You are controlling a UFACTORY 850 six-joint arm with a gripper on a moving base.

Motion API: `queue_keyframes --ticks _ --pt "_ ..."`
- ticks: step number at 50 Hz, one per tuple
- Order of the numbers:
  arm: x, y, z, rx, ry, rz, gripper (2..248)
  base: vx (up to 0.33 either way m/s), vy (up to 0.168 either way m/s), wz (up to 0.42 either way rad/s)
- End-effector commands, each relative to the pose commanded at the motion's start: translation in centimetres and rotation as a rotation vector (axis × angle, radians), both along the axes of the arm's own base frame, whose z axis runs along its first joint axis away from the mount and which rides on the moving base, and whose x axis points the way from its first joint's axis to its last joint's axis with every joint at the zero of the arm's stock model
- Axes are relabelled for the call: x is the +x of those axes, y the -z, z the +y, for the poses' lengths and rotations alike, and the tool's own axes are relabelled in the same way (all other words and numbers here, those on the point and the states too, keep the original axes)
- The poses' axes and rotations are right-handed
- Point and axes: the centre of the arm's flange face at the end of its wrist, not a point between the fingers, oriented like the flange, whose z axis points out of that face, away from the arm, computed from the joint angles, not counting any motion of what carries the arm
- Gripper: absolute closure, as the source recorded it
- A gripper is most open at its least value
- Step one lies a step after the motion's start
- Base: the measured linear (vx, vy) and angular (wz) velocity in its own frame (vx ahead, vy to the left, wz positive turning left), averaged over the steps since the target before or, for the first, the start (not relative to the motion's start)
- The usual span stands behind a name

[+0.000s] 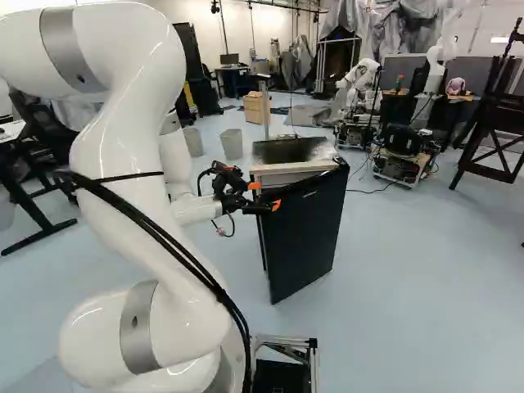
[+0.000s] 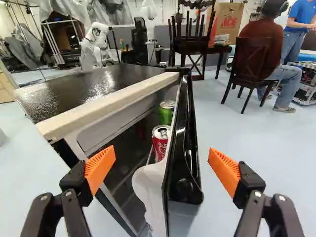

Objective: Grab a drink from the fridge

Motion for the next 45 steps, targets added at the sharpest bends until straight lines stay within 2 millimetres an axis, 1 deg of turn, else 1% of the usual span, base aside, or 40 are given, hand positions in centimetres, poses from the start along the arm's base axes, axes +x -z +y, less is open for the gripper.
queue_keyframes --ticks 45 --pt "-8.5 -0.6 -3.4 -0.037 0.007 0.074 3 0.000 0.000 0.000"
